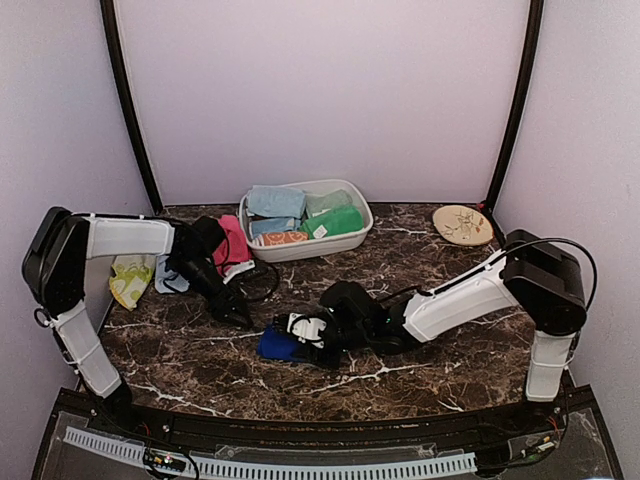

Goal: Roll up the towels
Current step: Roll the towel at the center of the board, then pick up the towel from the center of the board.

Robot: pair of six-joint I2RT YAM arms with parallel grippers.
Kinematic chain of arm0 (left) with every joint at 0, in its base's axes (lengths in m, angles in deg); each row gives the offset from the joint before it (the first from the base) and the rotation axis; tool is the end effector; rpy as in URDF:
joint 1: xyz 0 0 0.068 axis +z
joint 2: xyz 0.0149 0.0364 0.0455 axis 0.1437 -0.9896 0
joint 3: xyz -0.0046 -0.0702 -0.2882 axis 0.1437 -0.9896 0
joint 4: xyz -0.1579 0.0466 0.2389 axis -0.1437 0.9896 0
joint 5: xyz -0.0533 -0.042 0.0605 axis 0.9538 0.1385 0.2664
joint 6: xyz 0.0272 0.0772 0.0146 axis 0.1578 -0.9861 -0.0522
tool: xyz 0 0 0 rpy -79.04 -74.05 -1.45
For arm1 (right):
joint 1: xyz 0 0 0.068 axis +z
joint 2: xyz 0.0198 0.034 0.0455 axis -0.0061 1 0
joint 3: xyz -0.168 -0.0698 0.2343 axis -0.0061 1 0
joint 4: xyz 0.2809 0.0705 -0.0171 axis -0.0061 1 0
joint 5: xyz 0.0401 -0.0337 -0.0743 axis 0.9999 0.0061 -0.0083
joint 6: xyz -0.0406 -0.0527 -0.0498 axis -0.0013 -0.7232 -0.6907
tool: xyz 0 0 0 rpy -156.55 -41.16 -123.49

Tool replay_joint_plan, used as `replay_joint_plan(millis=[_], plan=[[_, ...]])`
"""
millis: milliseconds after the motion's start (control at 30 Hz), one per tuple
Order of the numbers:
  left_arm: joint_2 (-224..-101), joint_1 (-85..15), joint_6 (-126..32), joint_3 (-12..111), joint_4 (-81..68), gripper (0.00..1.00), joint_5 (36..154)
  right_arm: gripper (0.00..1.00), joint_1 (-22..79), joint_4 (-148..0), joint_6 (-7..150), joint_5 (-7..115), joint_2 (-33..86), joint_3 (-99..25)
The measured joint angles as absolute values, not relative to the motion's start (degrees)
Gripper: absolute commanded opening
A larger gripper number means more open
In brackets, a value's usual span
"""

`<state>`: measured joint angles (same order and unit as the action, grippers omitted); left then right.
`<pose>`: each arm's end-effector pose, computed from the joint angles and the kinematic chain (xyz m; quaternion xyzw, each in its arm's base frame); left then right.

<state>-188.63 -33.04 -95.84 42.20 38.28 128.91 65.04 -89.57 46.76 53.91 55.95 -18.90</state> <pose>0.3049 -0.1943 0.1542 0.5059 0.7804 -0.3456 0.1248 0.1783 0.4123 0.1114 -0.6187 0.6496 0.2301 0.3772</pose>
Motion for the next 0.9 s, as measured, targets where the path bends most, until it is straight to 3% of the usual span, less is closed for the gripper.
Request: replay_joint_plan(millis=[267, 567, 633, 667, 900], plan=[[-174.4, -32.6, -98.8, 34.9, 32.6, 0.57, 126.4, 0.14, 58.0, -85.1, 56.5, 69.8, 58.4, -23.3], [-174.3, -47.7, -103.7, 33.7, 25.7, 0.64, 117.7, 0.13, 52.5, -82.0, 66.4, 84.4, 63.1, -28.2], [-174.5, -50.9, -105.2, 33.4, 23.7, 0.83, 115.6, 0.14, 51.9, -82.3, 68.2, 85.8, 63.4, -28.2], [-174.7, -52.4, -106.2, 33.3, 22.6, 0.85, 114.2, 0.14, 51.6, -82.4, 69.0, 86.5, 63.6, -28.2], [-180.2, -57.8, -110.8, 32.4, 12.8, 0.81, 103.0, 0.13, 50.6, -82.4, 71.9, 89.8, 65.0, -28.9]])
